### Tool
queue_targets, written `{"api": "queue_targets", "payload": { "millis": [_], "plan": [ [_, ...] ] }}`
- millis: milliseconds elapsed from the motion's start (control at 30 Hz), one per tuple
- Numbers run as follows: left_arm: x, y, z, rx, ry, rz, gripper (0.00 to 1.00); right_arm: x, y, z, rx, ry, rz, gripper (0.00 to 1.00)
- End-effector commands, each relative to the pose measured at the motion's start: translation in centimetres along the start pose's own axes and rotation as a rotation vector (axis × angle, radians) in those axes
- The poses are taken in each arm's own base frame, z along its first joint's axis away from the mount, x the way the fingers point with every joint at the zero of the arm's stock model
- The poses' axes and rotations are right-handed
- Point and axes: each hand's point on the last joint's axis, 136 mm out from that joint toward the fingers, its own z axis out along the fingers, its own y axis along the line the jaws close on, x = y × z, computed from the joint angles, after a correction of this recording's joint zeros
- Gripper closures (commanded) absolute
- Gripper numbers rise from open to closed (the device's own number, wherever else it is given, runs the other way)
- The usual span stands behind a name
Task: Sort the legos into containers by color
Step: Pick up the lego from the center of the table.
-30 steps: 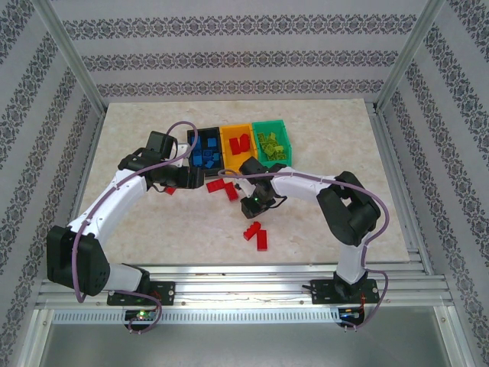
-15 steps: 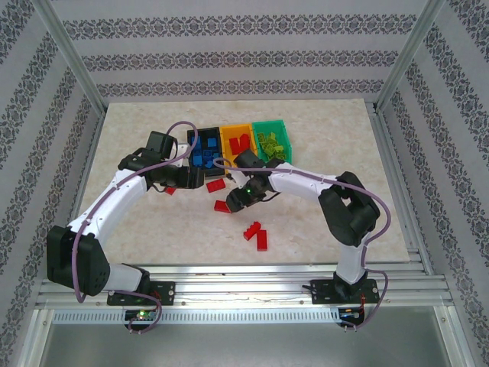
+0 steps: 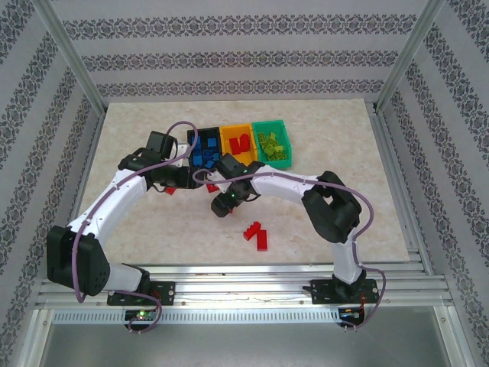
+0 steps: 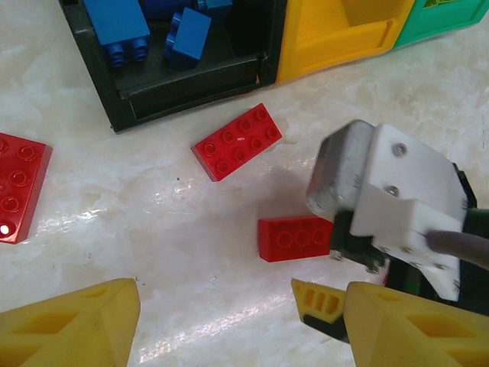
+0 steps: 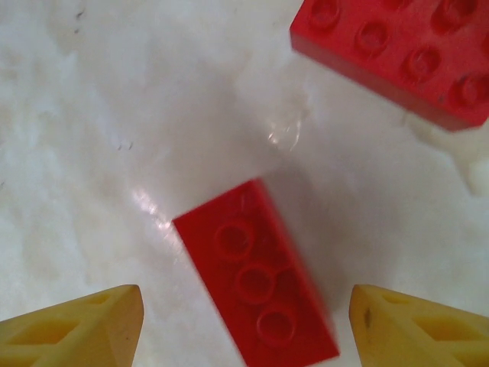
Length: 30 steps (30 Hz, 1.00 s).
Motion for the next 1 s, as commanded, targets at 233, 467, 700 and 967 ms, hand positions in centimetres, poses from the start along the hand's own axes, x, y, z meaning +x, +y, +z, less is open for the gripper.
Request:
{"api": "queue_targets", "payload": {
  "millis": [233,467,700,967],
  "plan": [
    [0.2,0.7,-0.1,-0.024,0.025,-0.007,0.29,2.4,-0.9,1.9,0.034,0.061,-0.036,0.39],
    [0.3,0.8,0.1,-0.030,0.031,-0.009,0.29,1.6,-1.9,0.4,0.016,-0.006,0.033,0.72],
    [0.2,1.0,-0.3,-0.045,0.018,-0.007,0.29,-1.1,-4.5,-4.6,-0.015,-0.139,0.144,0.74],
    [0.2,1.0,-0.3,-0.044,0.013,-0.008,0.29,-4.9,-10.4,-9.3,0.010,-0.288,0.347,0.74]
  ]
}}
